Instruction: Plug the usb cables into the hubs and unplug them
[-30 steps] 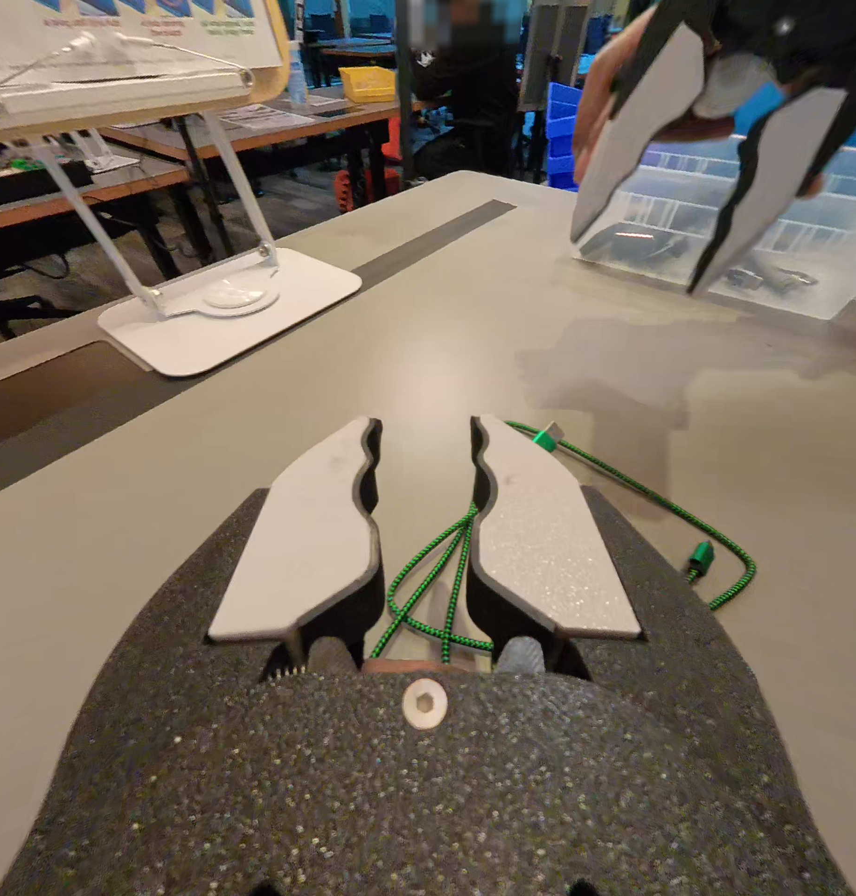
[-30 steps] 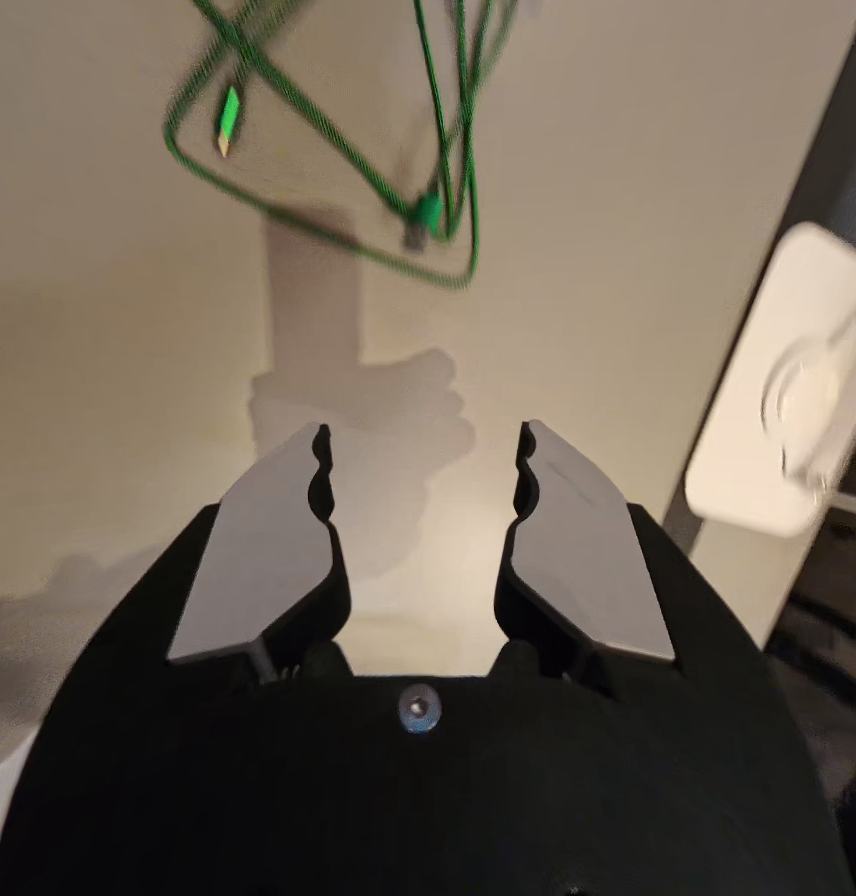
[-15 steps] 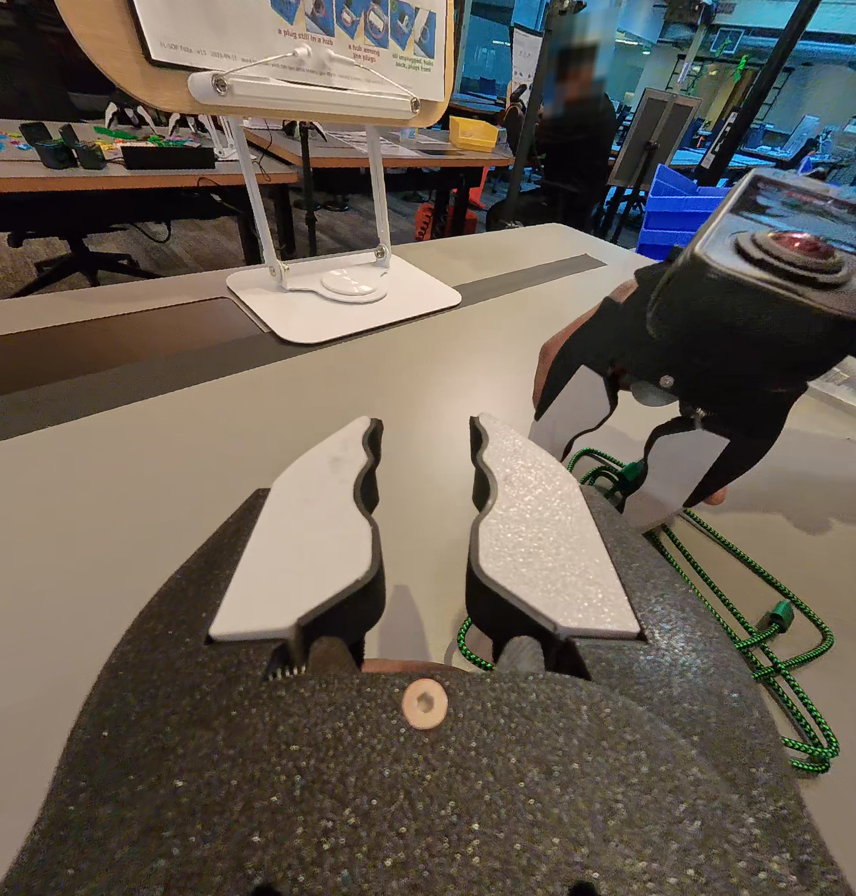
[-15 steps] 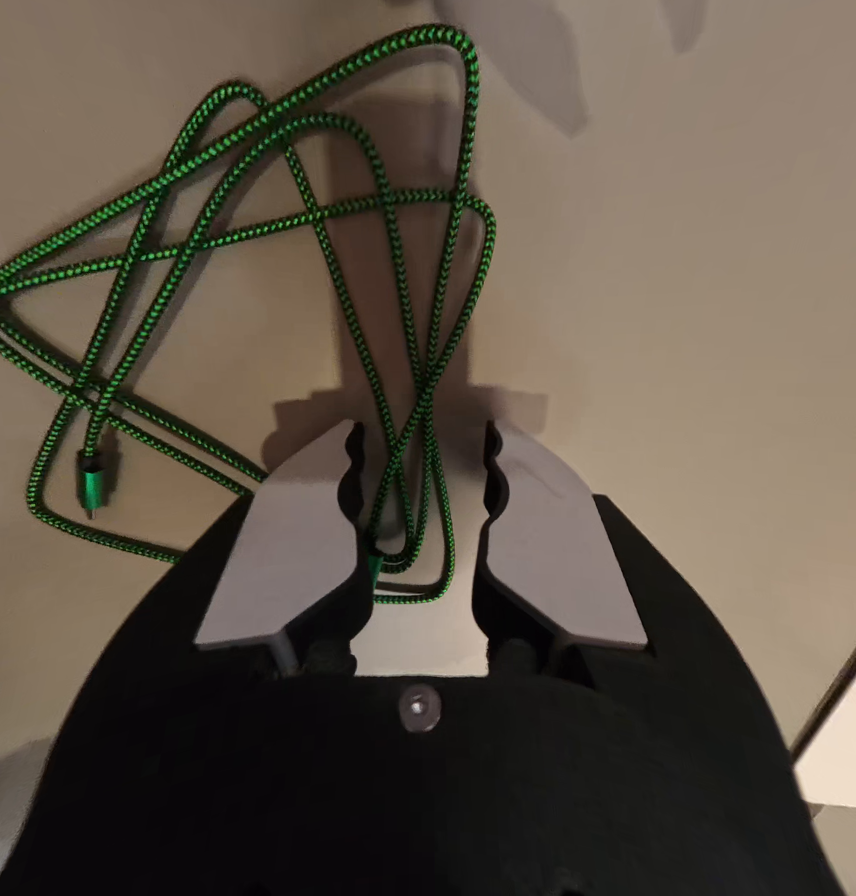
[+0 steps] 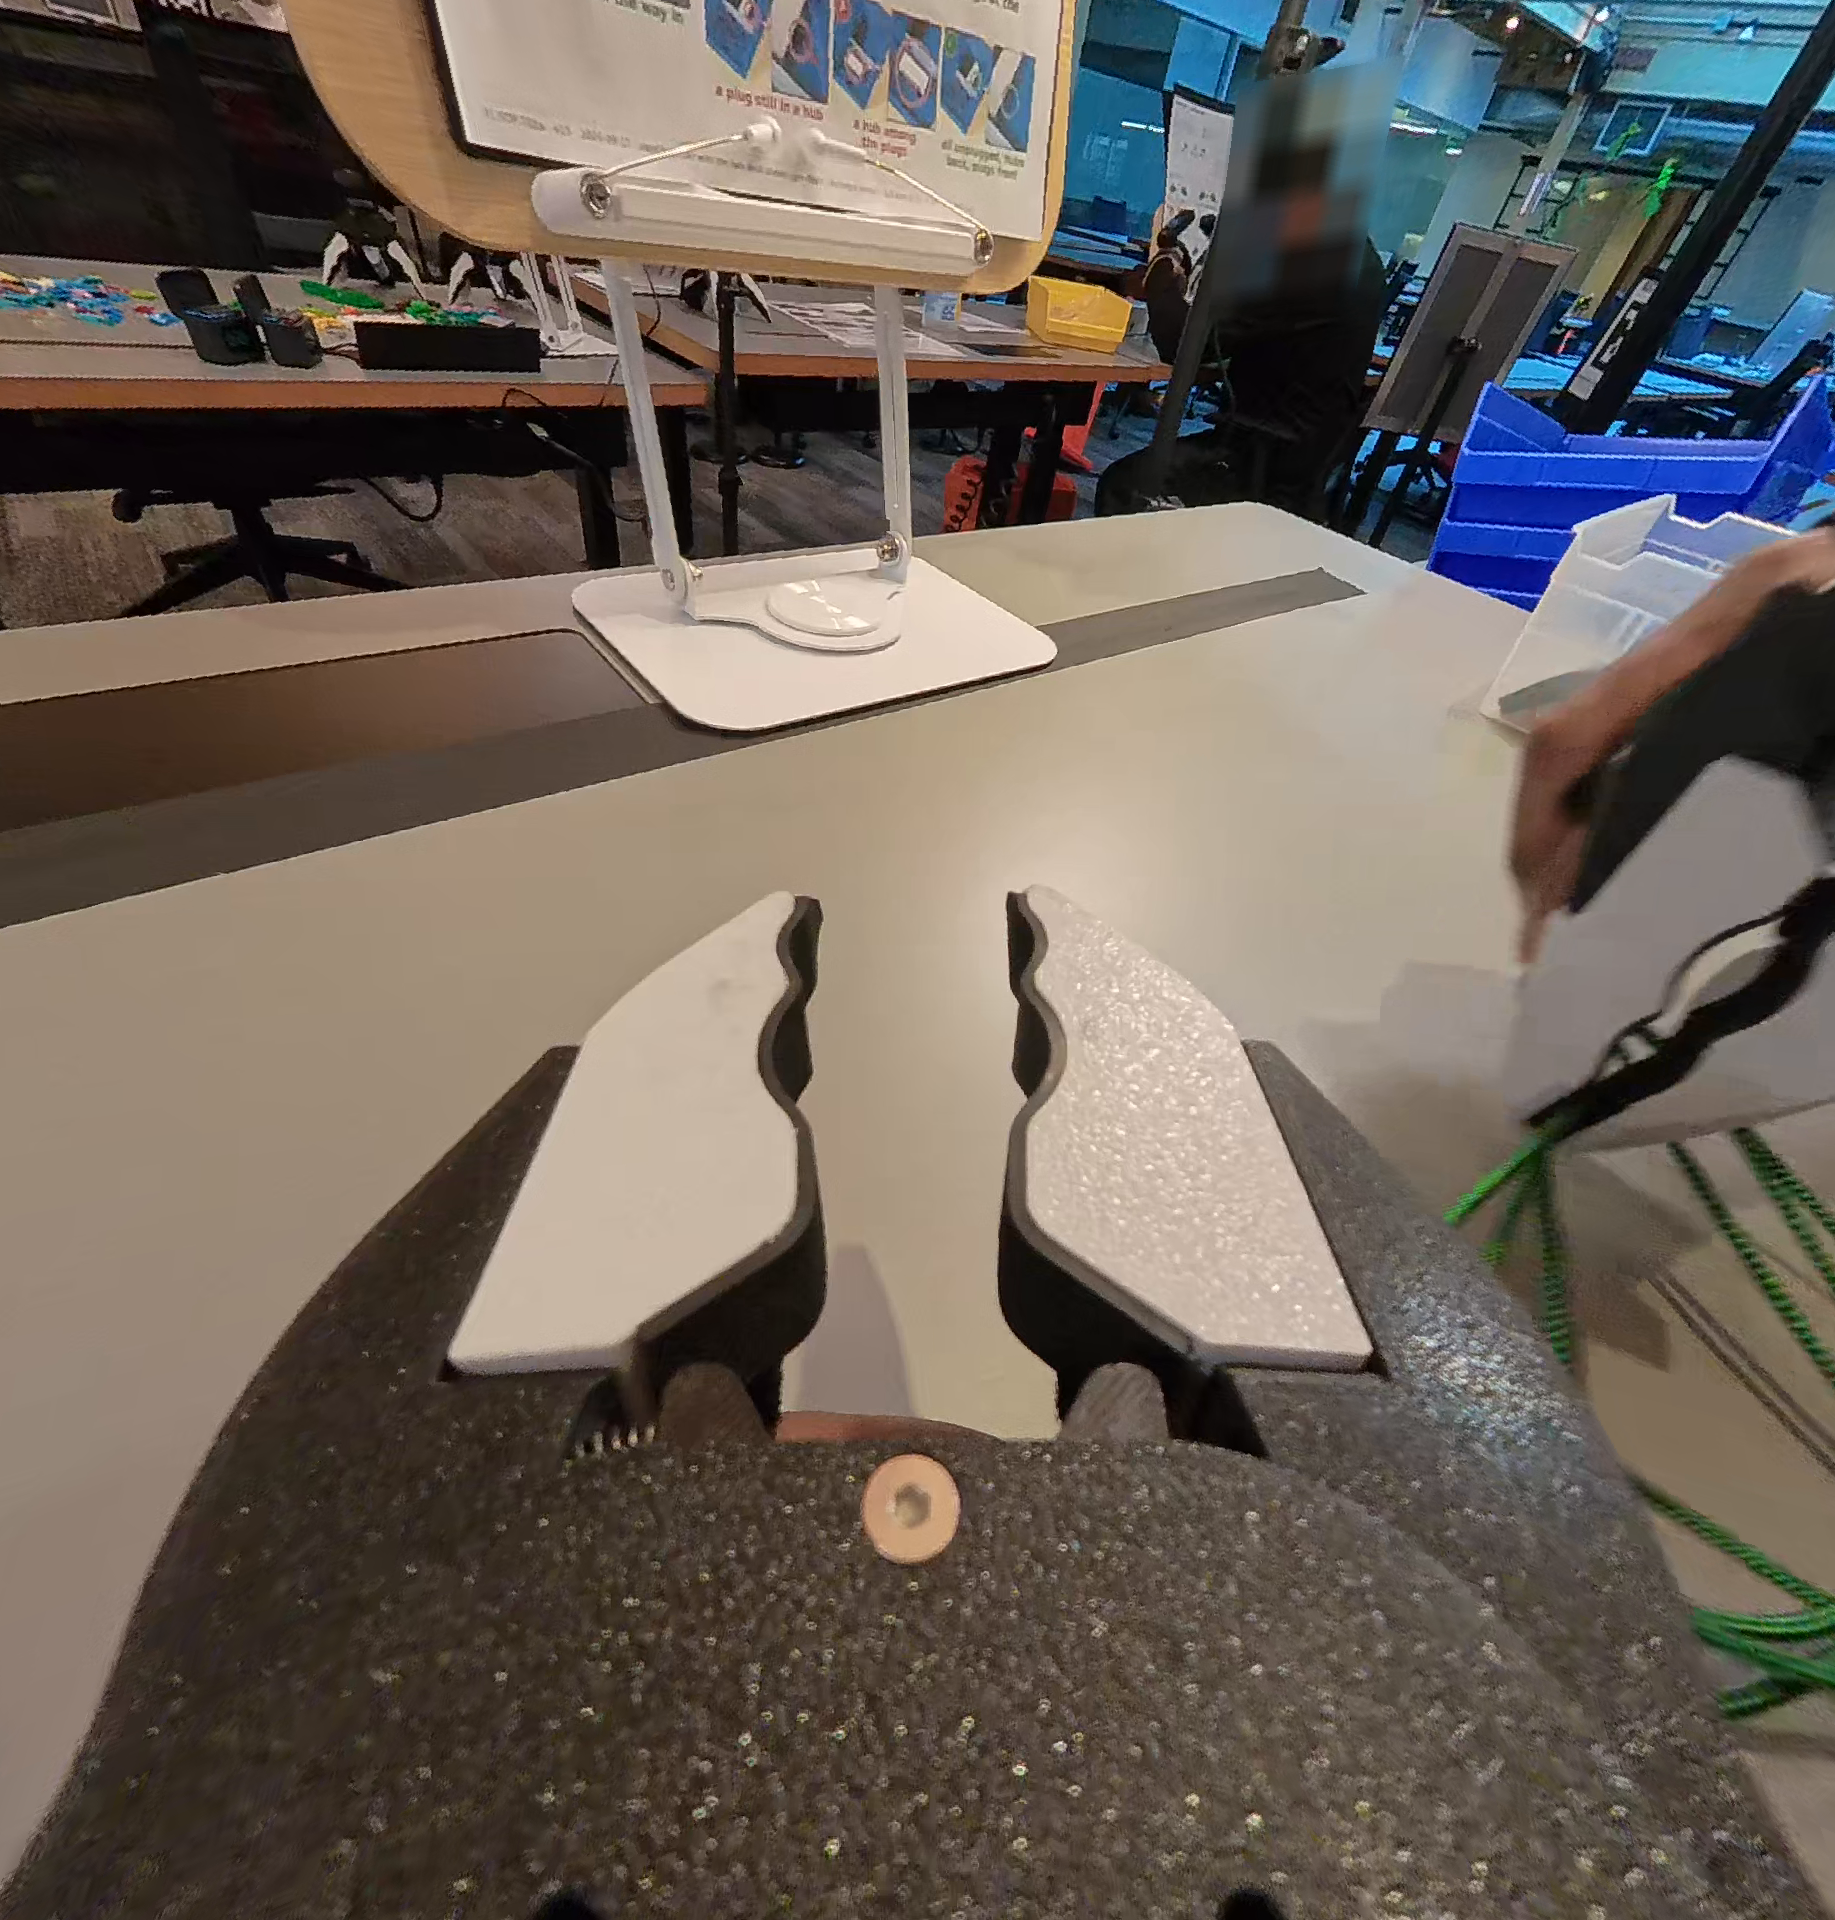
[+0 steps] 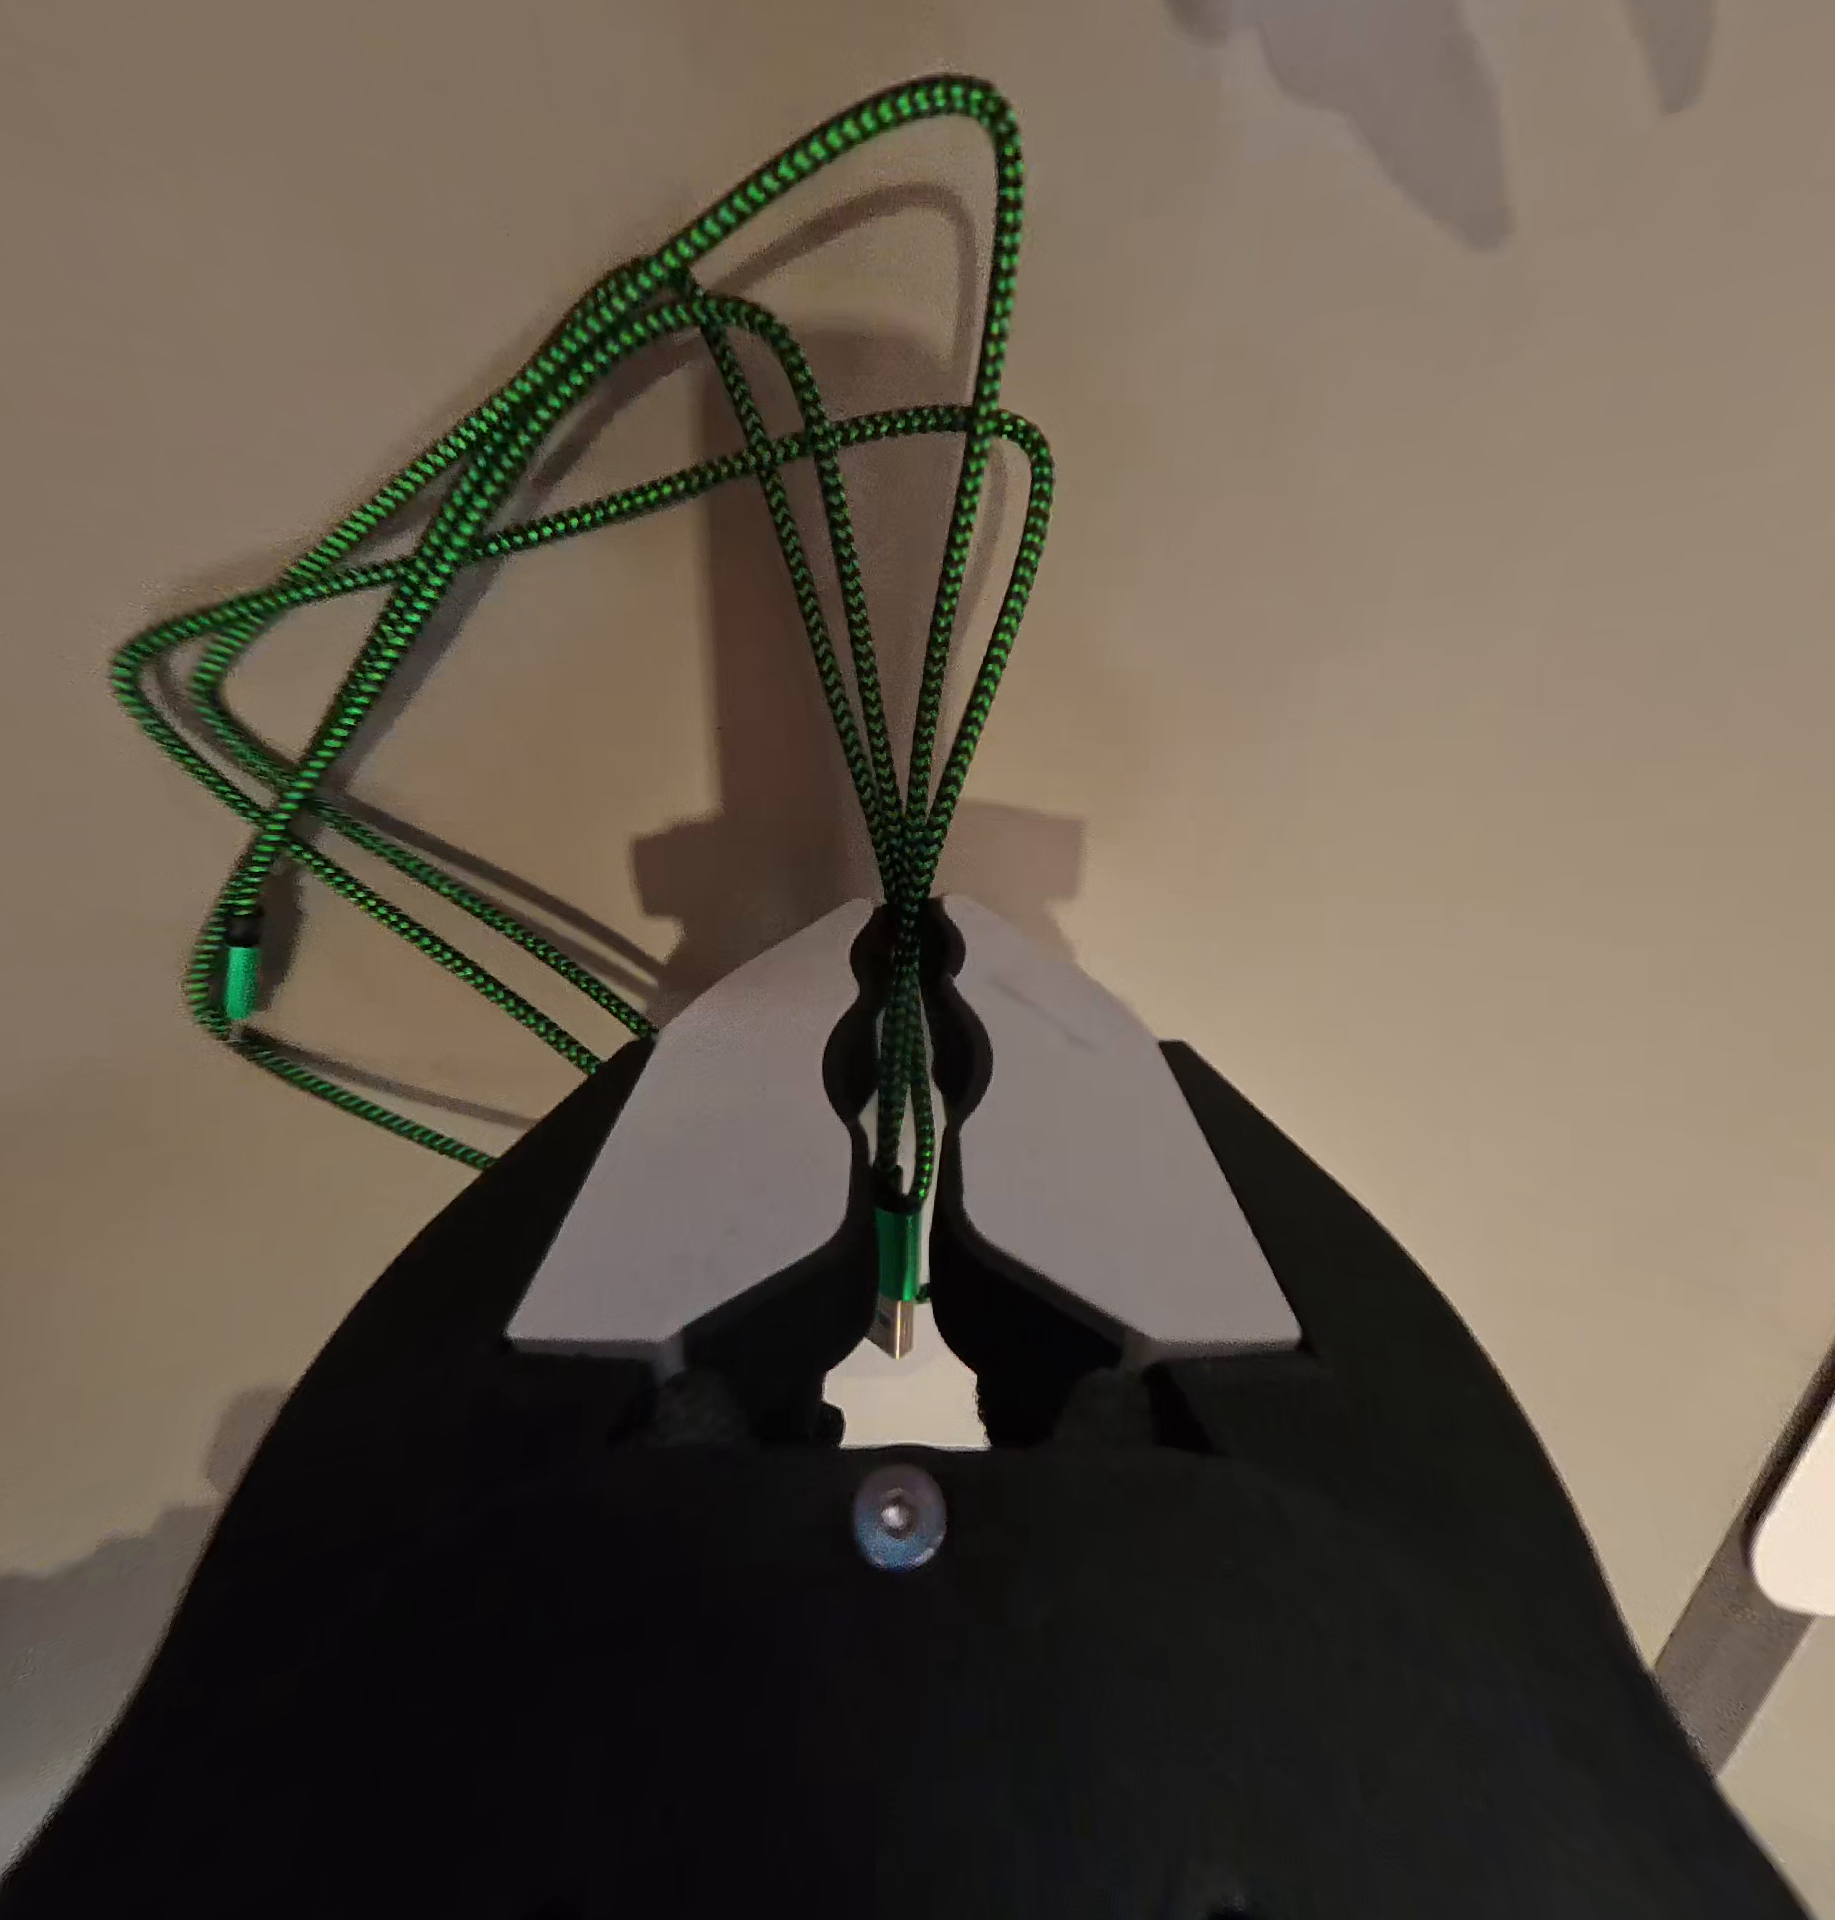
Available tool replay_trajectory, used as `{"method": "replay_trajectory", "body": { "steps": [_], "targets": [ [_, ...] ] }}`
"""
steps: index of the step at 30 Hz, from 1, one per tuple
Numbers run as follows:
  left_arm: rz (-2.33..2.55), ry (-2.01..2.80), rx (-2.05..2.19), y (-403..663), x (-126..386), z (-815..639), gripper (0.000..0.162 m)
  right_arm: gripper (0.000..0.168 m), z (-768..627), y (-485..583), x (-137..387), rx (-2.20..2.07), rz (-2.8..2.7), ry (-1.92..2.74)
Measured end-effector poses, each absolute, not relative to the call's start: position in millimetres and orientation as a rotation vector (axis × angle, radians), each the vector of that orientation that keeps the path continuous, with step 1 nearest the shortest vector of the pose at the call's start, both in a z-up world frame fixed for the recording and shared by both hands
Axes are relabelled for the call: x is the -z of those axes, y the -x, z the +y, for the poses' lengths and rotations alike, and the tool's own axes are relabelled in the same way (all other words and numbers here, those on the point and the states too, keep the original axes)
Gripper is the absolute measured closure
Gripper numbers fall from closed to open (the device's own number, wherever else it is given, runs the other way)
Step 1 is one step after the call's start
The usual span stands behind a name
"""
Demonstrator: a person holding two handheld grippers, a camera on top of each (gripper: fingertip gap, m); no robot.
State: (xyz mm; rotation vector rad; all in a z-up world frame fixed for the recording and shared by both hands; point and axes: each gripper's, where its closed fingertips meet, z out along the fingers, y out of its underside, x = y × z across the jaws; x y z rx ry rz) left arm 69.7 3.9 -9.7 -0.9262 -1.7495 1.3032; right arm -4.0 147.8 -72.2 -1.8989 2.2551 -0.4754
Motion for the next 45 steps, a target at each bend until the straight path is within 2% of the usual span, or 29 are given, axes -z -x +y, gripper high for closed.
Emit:
{"method": "replay_trajectory", "body": {
  "steps": [9, 15, 22, 25, 29, 36, 40, 45],
  "targets": [
    [-1.771, 0.959, -1.277, -66.4, 20.8, 4.1, 0.127, 0.167, 197.3, 69.2, -49.0, 0.908, 2.323, 1.670],
    [-1.761, 0.968, -1.285, -65.3, 19.9, 6.3, 0.127, 0.167, 228.9, 142.5, -108.3, 1.130, 2.504, 1.554],
    [-1.763, 0.959, -1.268, -66.7, 20.5, 5.7, 0.128, 0.167, 280.3, 260.0, -196.0, 1.399, 2.754, 1.414],
    [-1.773, 0.991, -1.268, -67.2, 22.8, 5.6, 0.128, 0.166, 307.9, 321.3, -212.0, 1.458, 2.883, 1.278],
    [-1.768, 1.002, -1.259, -66.4, 23.3, 6.7, 0.128, 0.166, 344.0, 392.7, -176.6, 1.279, 3.062, 1.116],
    [-1.756, 1.039, -1.265, -64.2, 23.6, 10.6, 0.128, 0.166, 367.7, 428.1, -9.1, 0.678, 3.019, 1.118],
    [-1.738, 1.034, -1.282, -65.3, 21.1, 11.7, 0.128, 0.165, 351.5, 422.5, 27.5, 0.613, 2.986, 1.195],
    [-1.738, 1.027, -1.268, -65.2, 21.5, 11.2, 0.128, 0.162, 352.8, 434.0, 61.6, 0.310, 3.048, 1.356]
  ]
}}
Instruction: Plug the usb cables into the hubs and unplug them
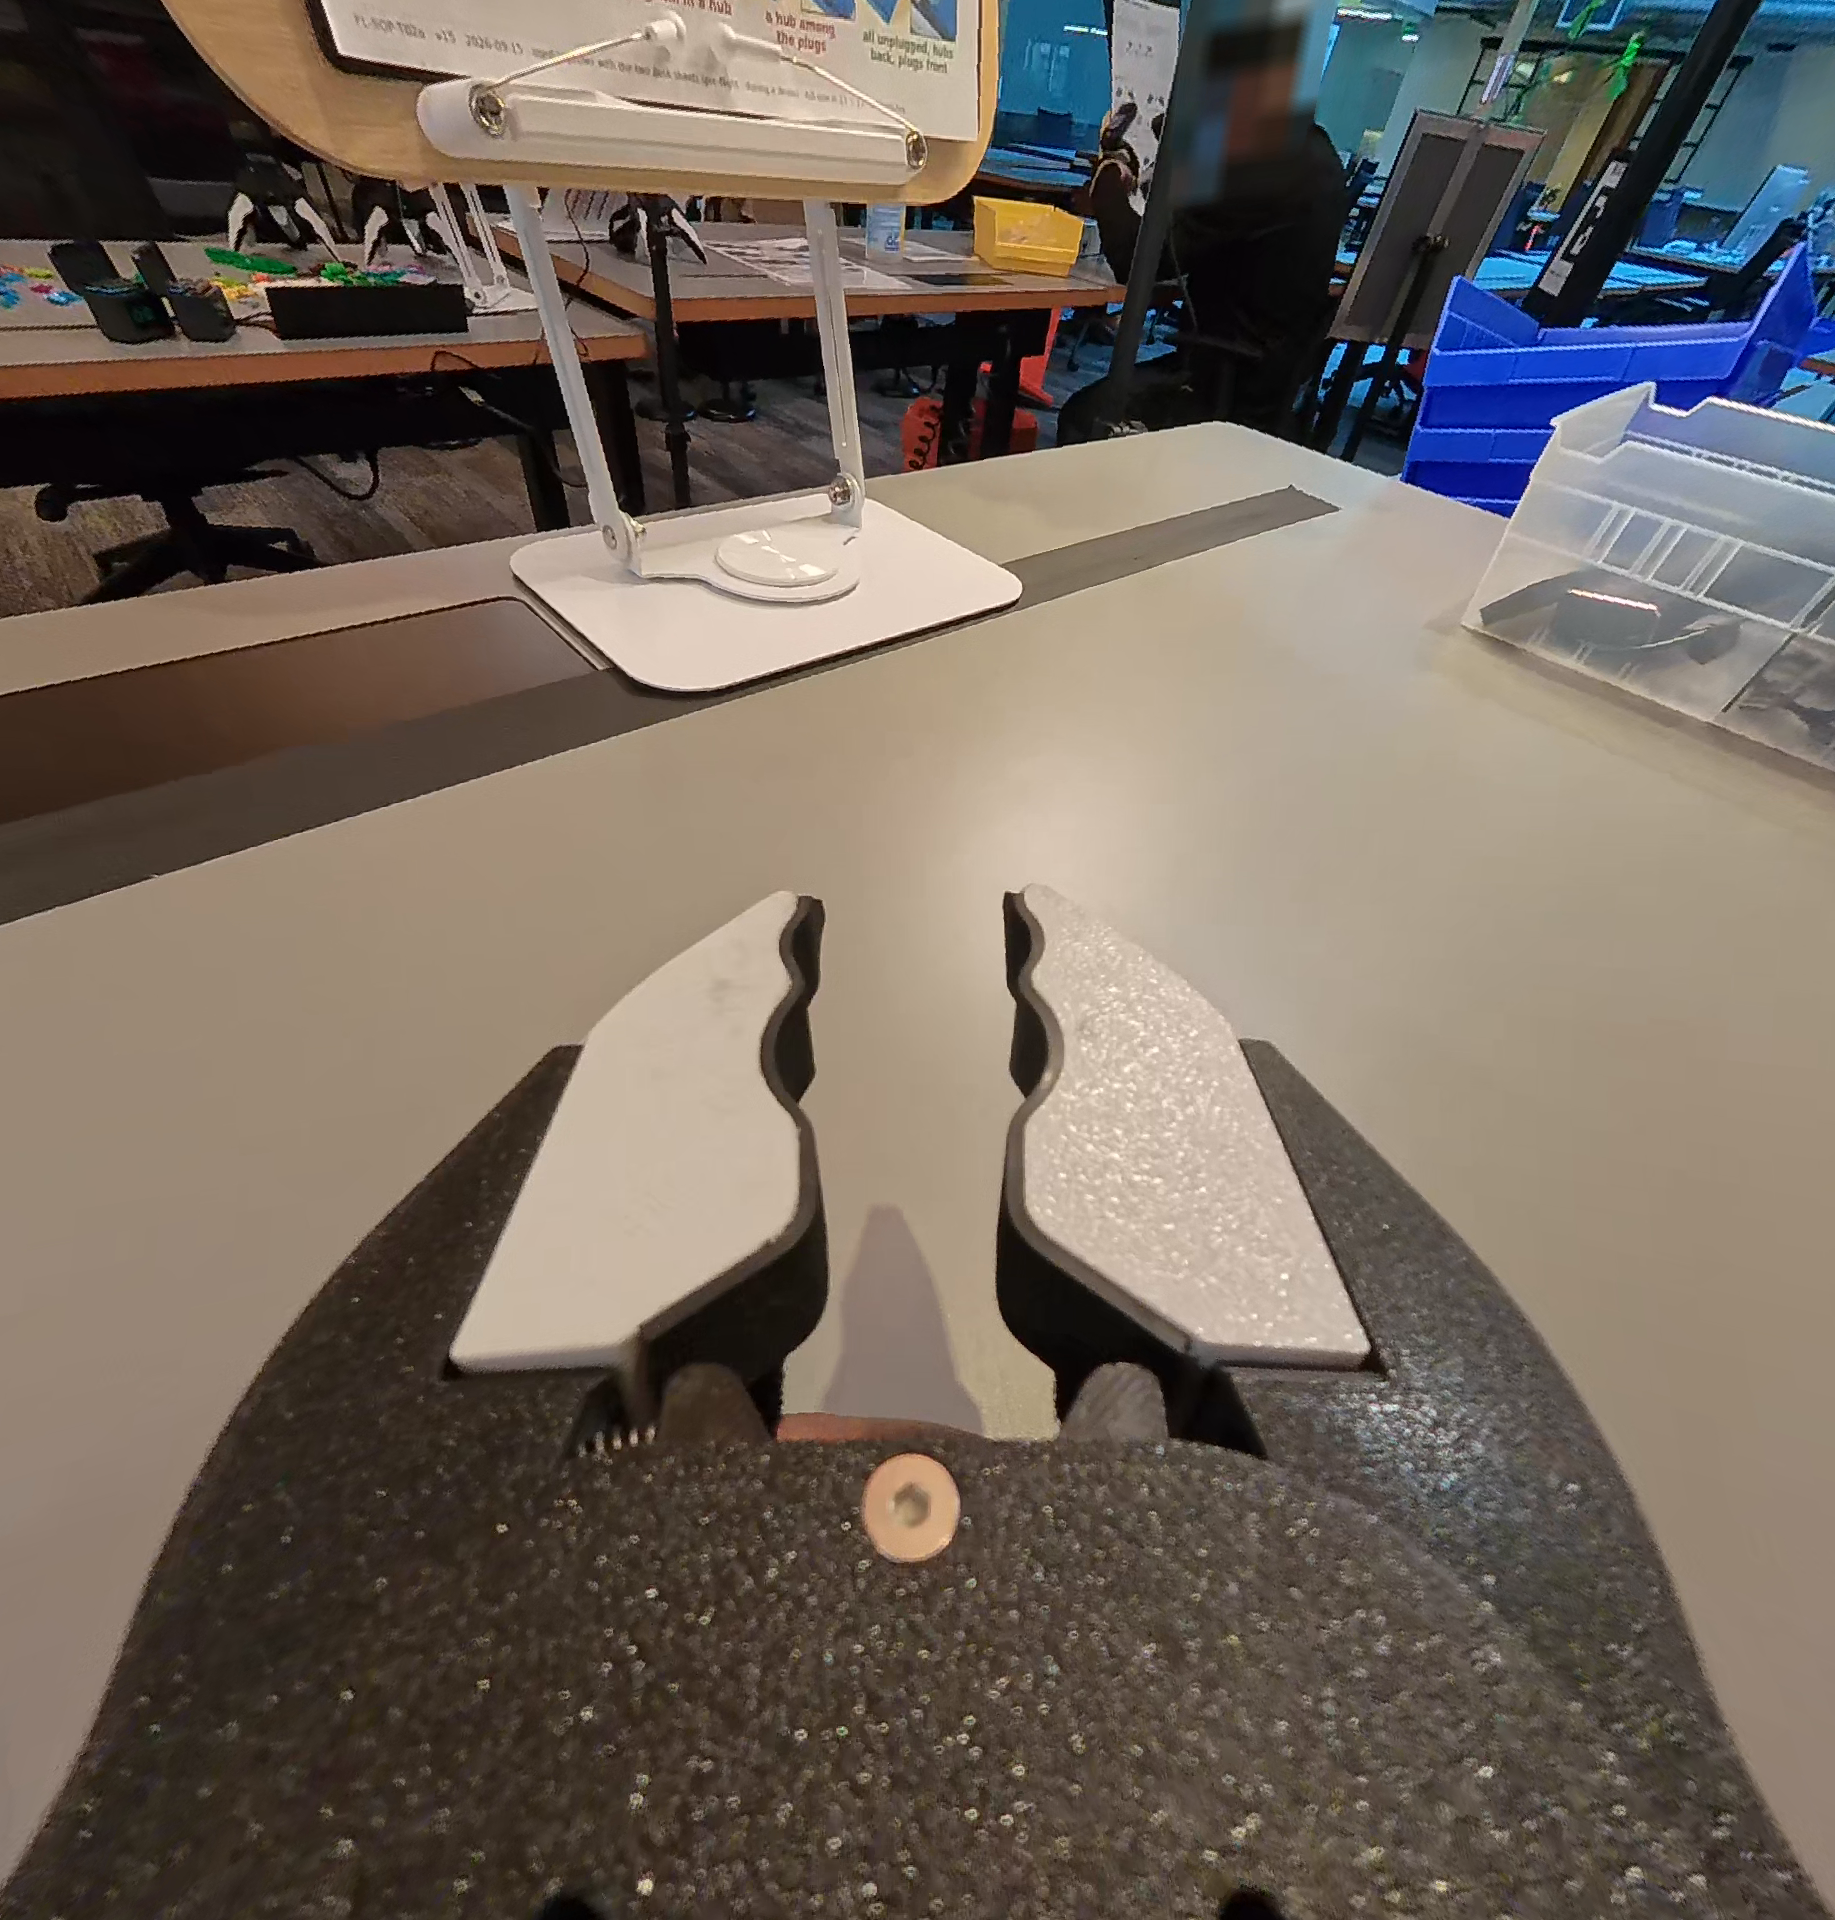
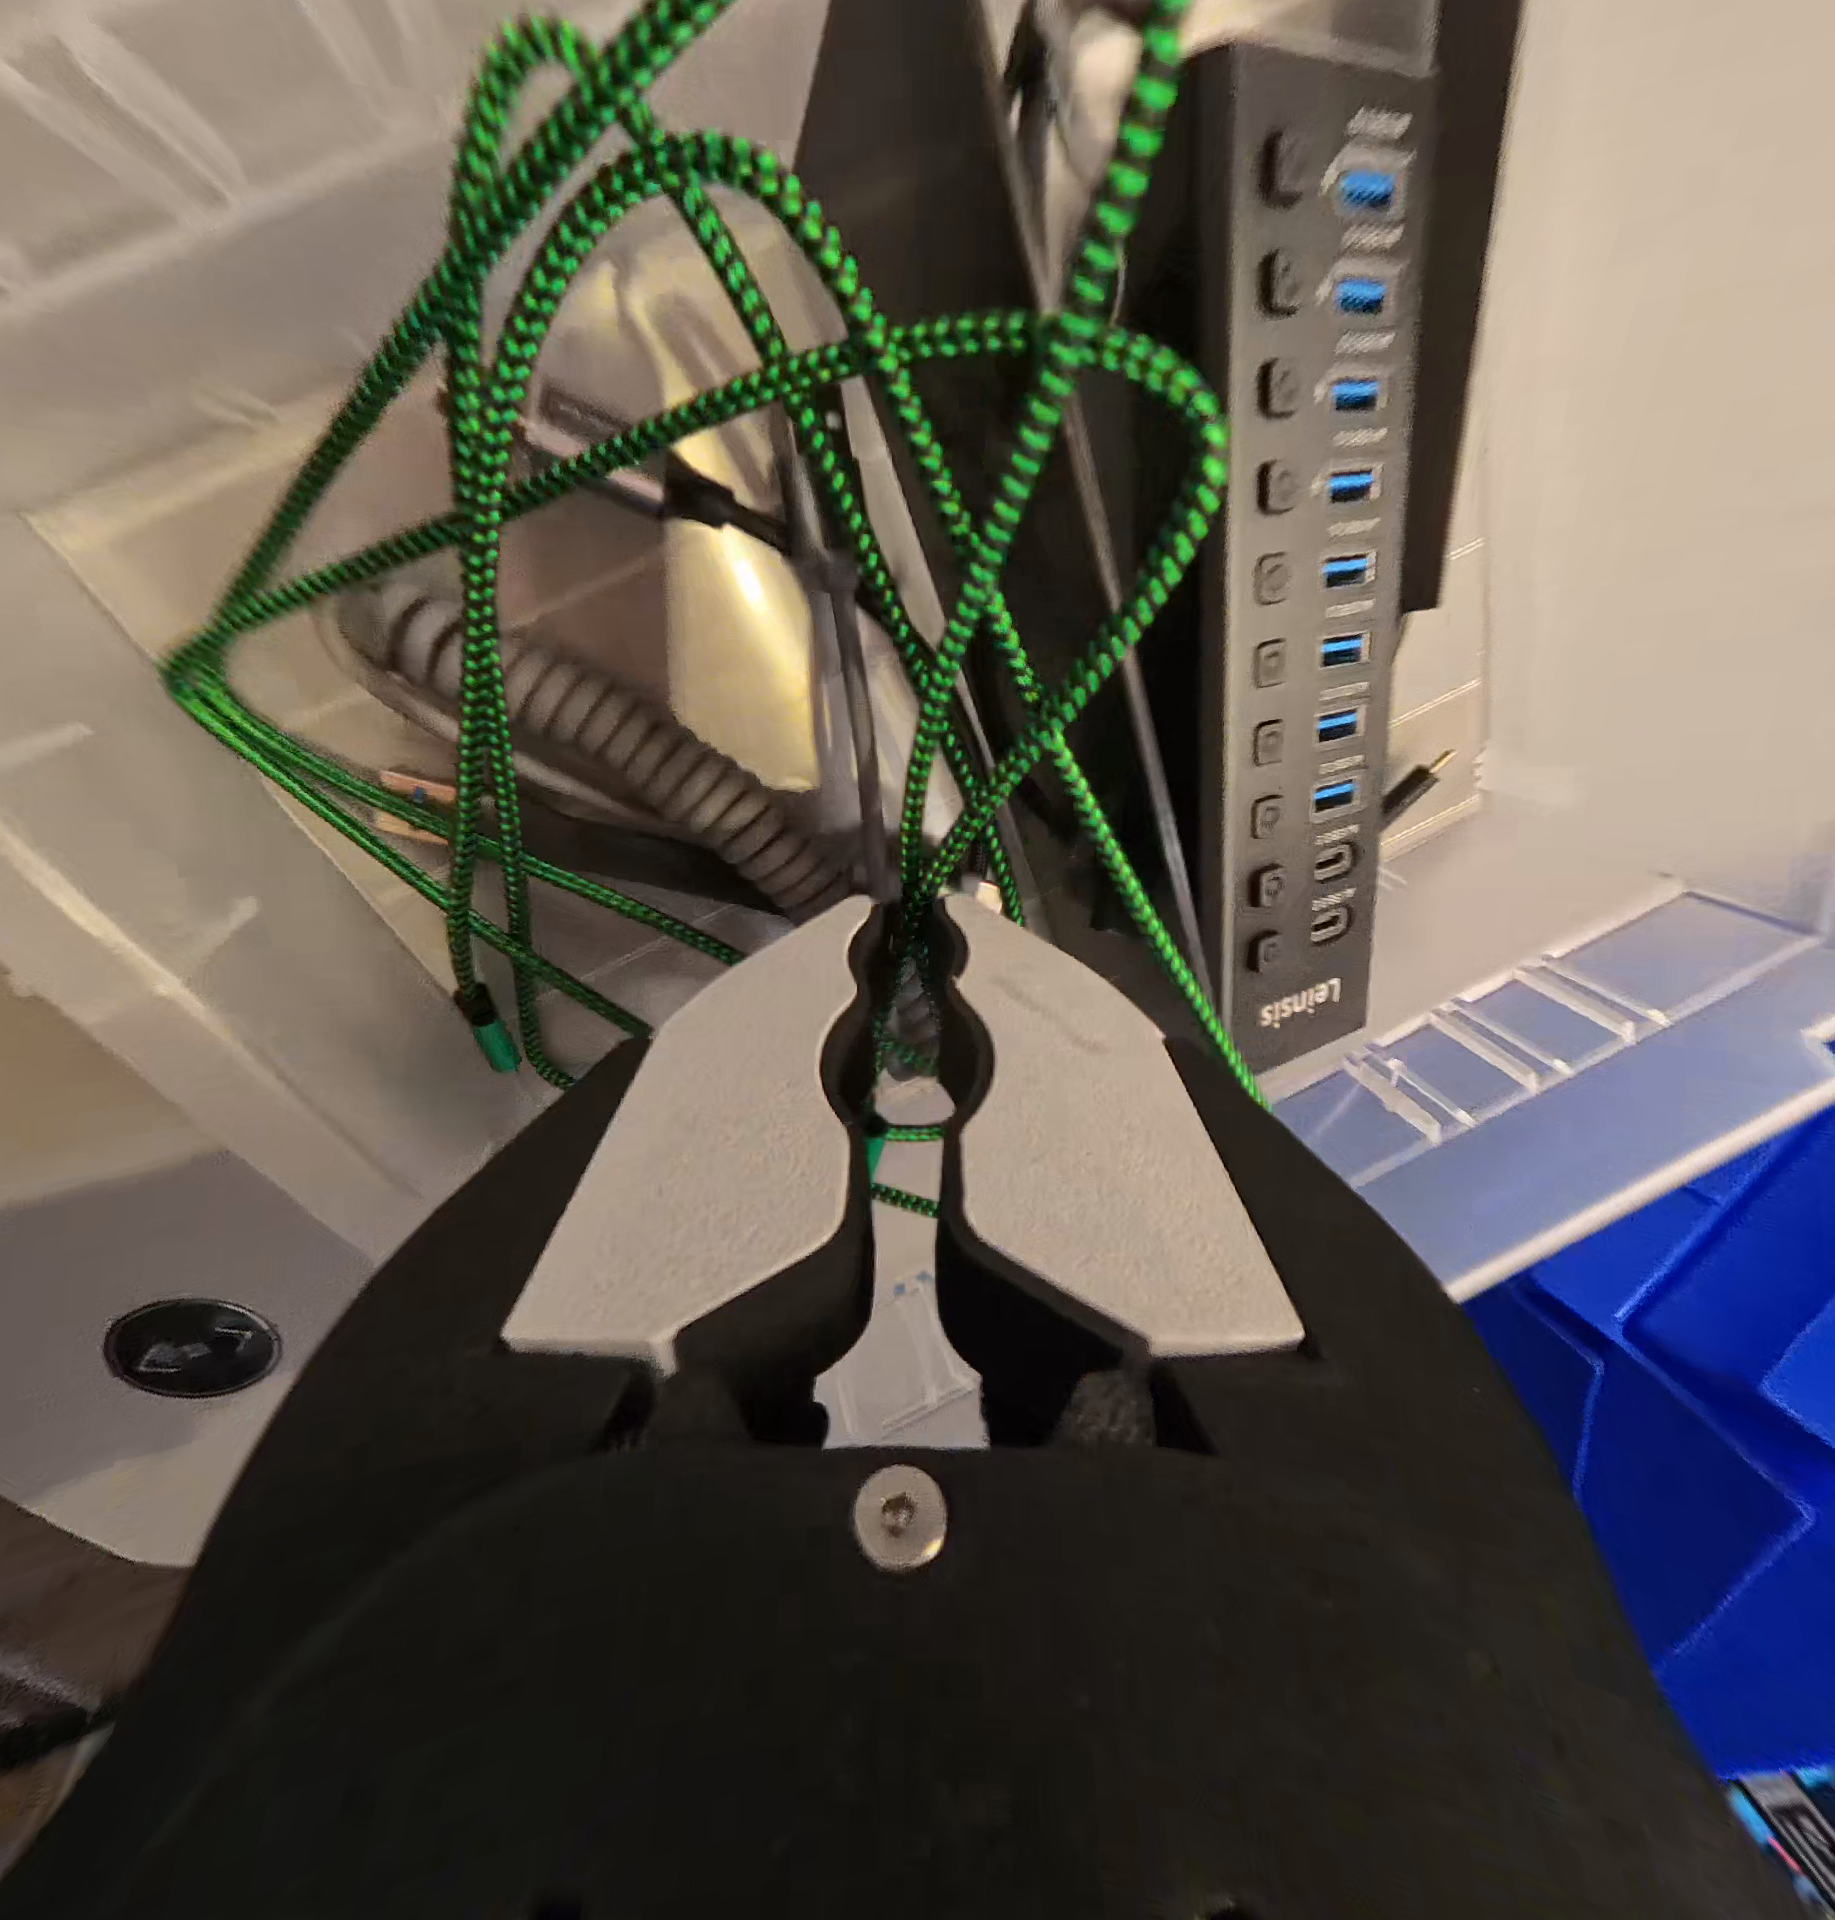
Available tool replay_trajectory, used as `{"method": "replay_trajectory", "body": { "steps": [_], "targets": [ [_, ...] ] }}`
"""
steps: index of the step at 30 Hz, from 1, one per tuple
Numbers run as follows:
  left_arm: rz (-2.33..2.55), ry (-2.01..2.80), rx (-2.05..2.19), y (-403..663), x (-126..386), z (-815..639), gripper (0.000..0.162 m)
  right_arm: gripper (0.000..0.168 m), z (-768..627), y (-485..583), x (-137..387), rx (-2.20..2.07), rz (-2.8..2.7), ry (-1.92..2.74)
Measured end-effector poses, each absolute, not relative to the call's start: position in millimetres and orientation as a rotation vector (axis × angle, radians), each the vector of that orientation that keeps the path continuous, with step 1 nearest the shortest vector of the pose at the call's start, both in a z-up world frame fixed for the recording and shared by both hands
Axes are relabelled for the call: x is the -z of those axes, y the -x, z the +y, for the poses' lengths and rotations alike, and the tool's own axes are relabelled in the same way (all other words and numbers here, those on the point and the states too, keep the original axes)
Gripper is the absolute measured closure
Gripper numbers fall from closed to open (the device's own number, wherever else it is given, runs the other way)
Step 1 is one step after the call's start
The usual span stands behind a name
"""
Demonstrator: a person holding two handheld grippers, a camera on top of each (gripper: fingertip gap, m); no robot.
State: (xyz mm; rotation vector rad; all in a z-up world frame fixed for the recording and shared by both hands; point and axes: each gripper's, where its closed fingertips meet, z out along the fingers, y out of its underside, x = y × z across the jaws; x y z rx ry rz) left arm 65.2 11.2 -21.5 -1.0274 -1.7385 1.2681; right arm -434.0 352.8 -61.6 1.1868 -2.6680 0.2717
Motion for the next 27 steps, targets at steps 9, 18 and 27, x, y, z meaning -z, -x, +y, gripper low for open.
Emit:
{"method": "replay_trajectory", "body": {
  "steps": [9, 18, 27],
  "targets": [
    [-1.741, 1.081, -1.275, -63.1, 24.3, 14.3, 0.128, 0.119, 349.1, 417.6, 23.9, -0.600, -2.834, -0.991],
    [-1.680, 1.040, -1.476, -85.0, -16.3, 48.4, 0.112, 0.125, 346.2, 341.8, -45.6, -1.552, -2.871, -0.313],
    [-2.033, 0.722, -1.936, -232.8, -31.3, 112.5, 0.096, 0.094, 389.7, 293.6, -28.2, -1.658, -2.632, -0.090]
  ]
}}
